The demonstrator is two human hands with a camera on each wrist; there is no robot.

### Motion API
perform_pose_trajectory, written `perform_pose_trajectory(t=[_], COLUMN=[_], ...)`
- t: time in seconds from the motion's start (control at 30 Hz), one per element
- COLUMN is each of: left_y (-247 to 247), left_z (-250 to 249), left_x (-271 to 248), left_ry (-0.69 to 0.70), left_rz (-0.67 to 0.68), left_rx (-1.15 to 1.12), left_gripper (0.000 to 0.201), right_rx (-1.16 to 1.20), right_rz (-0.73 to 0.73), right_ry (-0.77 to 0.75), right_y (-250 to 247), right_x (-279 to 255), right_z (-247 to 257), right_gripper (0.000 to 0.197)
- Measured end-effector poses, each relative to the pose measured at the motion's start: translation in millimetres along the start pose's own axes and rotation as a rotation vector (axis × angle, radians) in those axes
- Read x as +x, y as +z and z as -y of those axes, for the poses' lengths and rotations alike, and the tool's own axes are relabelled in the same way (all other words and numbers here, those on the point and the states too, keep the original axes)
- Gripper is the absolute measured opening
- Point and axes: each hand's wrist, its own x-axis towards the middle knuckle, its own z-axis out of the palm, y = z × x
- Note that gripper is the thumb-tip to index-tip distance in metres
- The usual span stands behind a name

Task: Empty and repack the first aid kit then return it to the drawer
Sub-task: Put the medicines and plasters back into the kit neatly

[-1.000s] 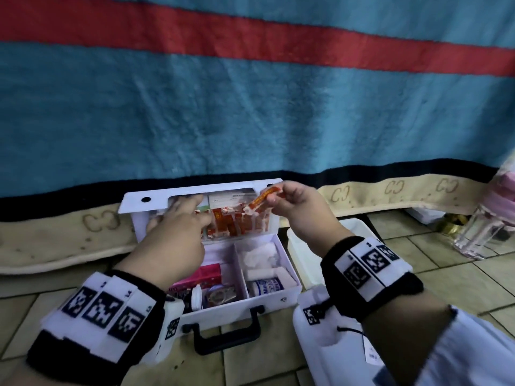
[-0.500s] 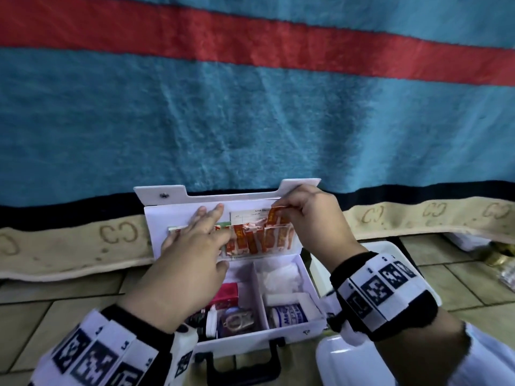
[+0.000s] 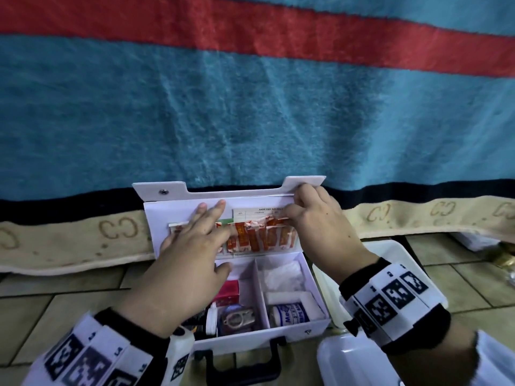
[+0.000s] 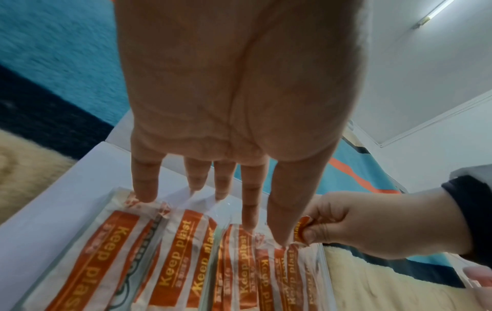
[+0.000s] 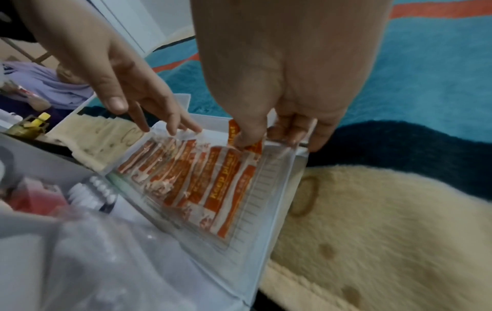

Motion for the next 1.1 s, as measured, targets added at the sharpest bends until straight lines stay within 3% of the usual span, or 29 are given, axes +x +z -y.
perform_pose_trajectory(t=[0.07, 0.13, 0.2, 0.5, 0.57, 0.83, 1.1], left_y=[0, 0, 1, 2, 2, 4, 11], left_z=[0, 0, 1, -1, -1, -1, -12], left_x=[0, -1, -1, 0, 0, 1, -7], left_ry=[0.0, 0.002, 0.003, -0.002, 0.003, -0.002, 0.025], left_rz=[0.004, 0.007, 0.006, -0.007, -0.01, -0.021, -0.01], left_rx=[0.006, 0.006, 0.006, 0.012, 0.018, 0.055, 0.148], left_gripper=[0.048, 0.049, 0.049, 0.054, 0.054, 0.055, 0.07], right_rx=[-0.154, -0.185, -0.188, -0.008, -0.016, -0.136, 0.258], right_rz=[-0.044, -0.079, -0.095, -0.233, -0.212, -0.048, -0.091], right_ry=[-0.002, 0.014, 0.016, 0.065, 0.057, 0.034, -0.016], right_y=[0, 2, 4, -4, -1, 12, -41], right_x=[-3, -6, -5, 0, 0, -5, -28], right_z=[4, 6, 4, -1, -2, -2, -18], right_gripper=[0.012, 0.024, 0.018, 0.01, 0.002, 0.011, 0.017])
